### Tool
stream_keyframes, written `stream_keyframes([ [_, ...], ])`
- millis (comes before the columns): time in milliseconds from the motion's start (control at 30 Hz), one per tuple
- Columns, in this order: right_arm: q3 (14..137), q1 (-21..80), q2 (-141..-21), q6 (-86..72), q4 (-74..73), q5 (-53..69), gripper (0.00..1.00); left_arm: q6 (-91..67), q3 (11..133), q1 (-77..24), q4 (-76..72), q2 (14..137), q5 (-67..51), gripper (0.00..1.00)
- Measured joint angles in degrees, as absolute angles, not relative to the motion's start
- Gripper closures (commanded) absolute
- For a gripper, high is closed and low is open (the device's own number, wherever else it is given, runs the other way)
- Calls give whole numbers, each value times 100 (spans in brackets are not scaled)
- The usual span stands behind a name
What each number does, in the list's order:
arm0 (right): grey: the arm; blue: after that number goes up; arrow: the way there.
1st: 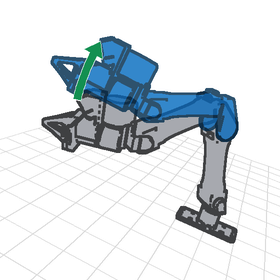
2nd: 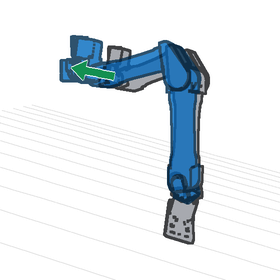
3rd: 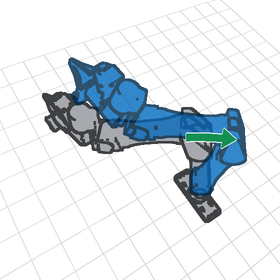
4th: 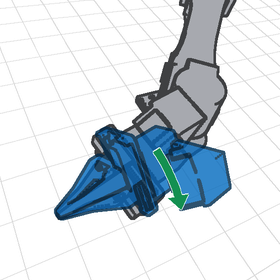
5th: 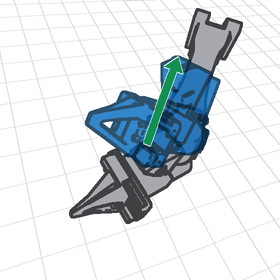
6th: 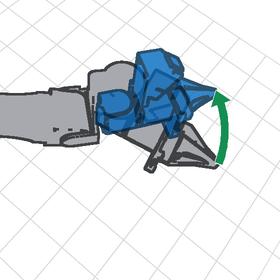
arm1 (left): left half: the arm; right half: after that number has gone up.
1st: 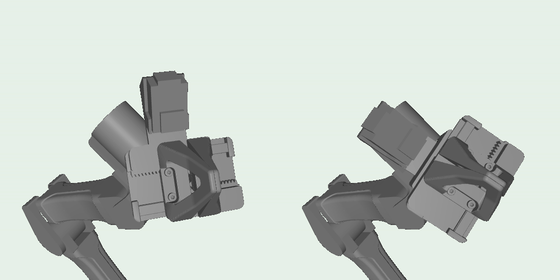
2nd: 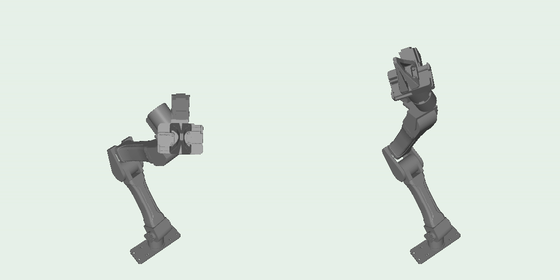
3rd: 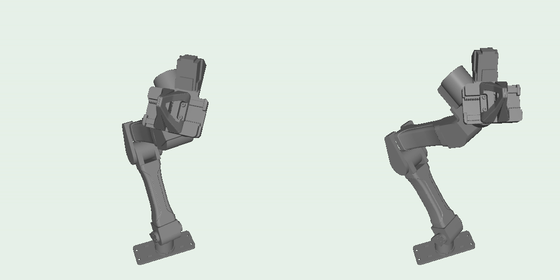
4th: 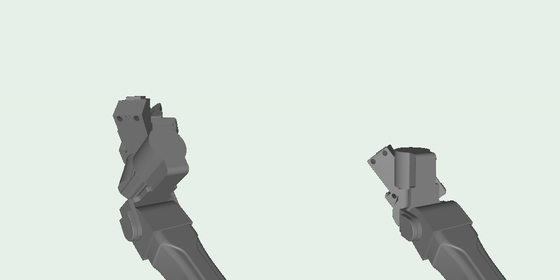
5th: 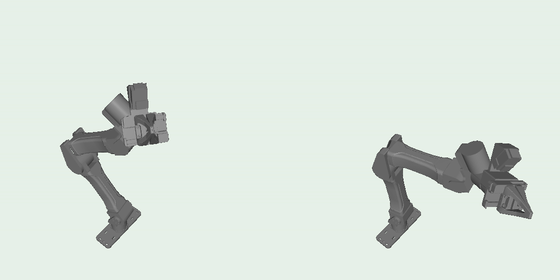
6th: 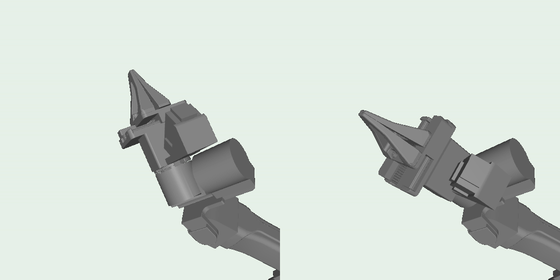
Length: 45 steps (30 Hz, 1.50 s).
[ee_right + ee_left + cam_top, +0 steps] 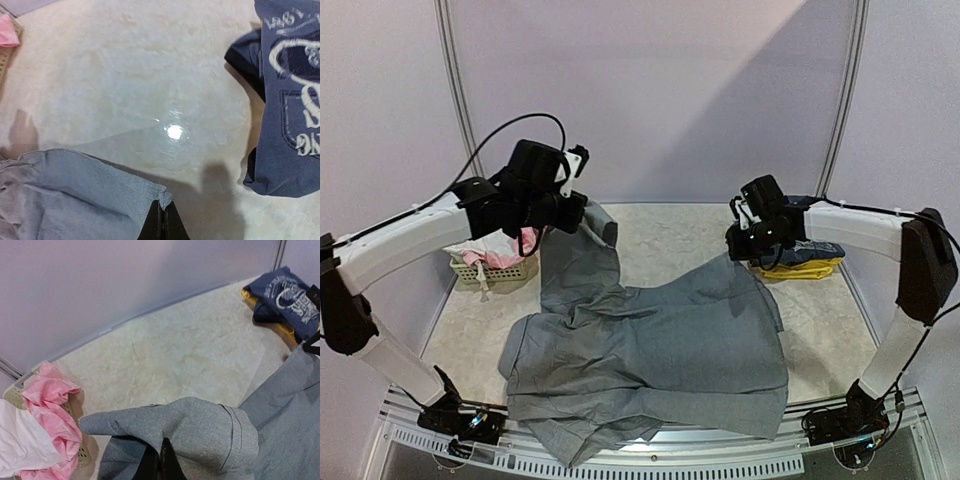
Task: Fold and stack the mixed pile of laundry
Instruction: Adjust the flattened shirt at the center of the board.
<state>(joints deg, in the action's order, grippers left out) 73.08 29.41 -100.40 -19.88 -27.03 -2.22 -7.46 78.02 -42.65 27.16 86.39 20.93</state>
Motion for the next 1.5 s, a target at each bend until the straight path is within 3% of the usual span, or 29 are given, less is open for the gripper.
stream_keyframes([
  [333, 6899, 3065, -7570, -1898, -2545, -5, 100, -231, 7808, -4576, 2775, 6995, 2589, 100],
  [500, 6814, 3074, -7172, -1900, -2222, -462, 100, 375, 8416, -4484, 2746, 7234, 2906, 100],
  [700, 7365, 2995, -8318, -1892, -1914, -1061, 100, 1041, 9721, -3789, 2445, 8604, 2923, 100],
  [933, 9279, 2685, -10674, -1876, -1953, -1649, 100, 1396, 11640, -2792, 1835, 10851, 2716, 100],
  [967, 9467, 2665, -10921, -1883, -1970, -1734, 96, 1400, 11874, -2707, 1798, 11153, 2659, 95],
  [1000, 9627, 2650, -11153, -1898, -1997, -1806, 86, 1402, 12272, -2609, 1833, 11579, 2609, 75],
  [1033, 9765, 2633, -11371, -1911, -2043, -1868, 77, 1391, 12722, -2532, 1863, 12046, 2587, 45],
  [1067, 9883, 2615, -11572, -1955, -2080, -1905, 69, 1391, 13227, -2464, 1938, 12551, 2541, 26],
  [1133, 10020, 2600, -11854, -2053, -2171, -1914, 52, 1341, 14123, -2364, 2147, 13419, 2447, 7],
  [1233, 10189, 2574, -12127, -2069, -2309, -1780, 41, 1236, 15019, -2270, 2526, 14505, 2314, 1],
  [1500, 10464, 2571, -12149, -2088, -2327, -1046, 32, 1031, 14206, -2228, 2956, 14661, 2045, 0],
])
